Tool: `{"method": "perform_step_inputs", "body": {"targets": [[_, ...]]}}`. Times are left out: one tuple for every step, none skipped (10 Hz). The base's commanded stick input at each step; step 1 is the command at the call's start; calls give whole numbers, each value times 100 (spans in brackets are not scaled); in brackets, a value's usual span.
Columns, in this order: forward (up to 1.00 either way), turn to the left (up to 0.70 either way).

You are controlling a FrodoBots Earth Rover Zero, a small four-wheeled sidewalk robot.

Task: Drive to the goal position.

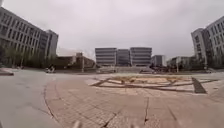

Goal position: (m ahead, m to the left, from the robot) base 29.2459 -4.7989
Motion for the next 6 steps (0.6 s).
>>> {"method": "perform_step_inputs", "body": {"targets": [[70,0],[70,0],[70,0],[70,0],[70,0],[70,0]]}}
